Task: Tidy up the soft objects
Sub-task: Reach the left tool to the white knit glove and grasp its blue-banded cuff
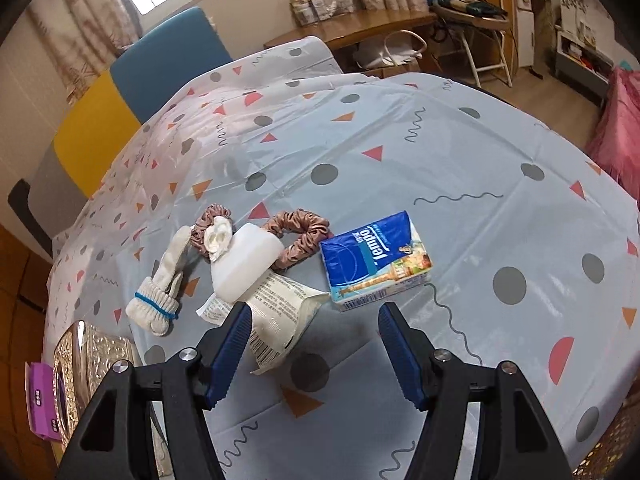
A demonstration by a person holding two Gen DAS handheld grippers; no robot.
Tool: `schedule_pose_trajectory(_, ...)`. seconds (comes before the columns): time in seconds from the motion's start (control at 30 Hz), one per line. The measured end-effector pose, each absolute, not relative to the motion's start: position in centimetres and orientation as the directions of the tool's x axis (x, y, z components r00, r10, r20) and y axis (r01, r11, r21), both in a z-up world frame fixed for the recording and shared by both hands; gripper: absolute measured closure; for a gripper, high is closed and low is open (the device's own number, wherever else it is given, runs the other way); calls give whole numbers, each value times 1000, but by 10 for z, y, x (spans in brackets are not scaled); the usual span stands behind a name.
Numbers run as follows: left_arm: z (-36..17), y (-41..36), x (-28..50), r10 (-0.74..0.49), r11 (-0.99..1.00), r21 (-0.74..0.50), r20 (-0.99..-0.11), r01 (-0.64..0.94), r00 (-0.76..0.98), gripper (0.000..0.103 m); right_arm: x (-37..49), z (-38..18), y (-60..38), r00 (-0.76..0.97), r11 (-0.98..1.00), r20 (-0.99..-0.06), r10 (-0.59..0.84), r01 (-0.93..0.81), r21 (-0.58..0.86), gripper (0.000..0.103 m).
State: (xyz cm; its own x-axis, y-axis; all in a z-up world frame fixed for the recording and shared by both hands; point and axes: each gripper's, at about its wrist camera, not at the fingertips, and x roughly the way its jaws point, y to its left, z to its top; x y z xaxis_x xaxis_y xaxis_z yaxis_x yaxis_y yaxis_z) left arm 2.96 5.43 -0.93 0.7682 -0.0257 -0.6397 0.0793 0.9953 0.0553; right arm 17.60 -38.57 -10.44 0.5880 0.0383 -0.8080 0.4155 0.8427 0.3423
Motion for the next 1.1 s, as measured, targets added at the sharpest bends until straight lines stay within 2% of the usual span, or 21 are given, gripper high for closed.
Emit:
schedule_pose_trajectory(0.17, 14, 8, 60, -125, 976, 62, -634, 211, 763, 14, 174, -106, -391, 585, 818, -808, 73, 428, 383, 36)
schedule_pose_trajectory(0.27, 25, -26, 86, -187, 952, 62, -658, 300, 729, 14, 173, -104, -392, 594, 810, -799, 91, 423, 407, 36)
schedule_pose_trajectory(0.43, 24, -84, 141, -208, 913, 95, -728, 396, 654, 14, 169, -97, -395, 621, 799, -777, 105, 413, 437, 36)
schedule_pose_trajectory(0.57, 10, -121, 178, -164, 889, 156, -770, 431, 617, 15, 166, -95, -400, 638, 777, -759, 129, 411, 478, 36)
schedule_pose_trajectory(0.67, -5, -140, 204, -139, 875, 173, -805, 451, 577, 22, 164, -95, -405, 649, 756, -746, 148, 411, 509, 36)
schedule_pose_trajectory(0.77, -22, -156, 229, -124, 861, 188, -824, 472, 553, 24, 163, -95, -407, 654, 742, -736, 175, 404, 535, 36)
schedule_pose_trajectory(0.87, -45, -174, 255, -83, 850, 203, -859, 486, 505, 35, 163, -94, -407, 658, 735, -727, 196, 391, 553, 36)
schedule_pose_trajectory(1.1, -95, -208, 304, 25, 840, 241, -912, 487, 409, 38, 163, -93, -405, 668, 716, -701, 251, 359, 598, 36)
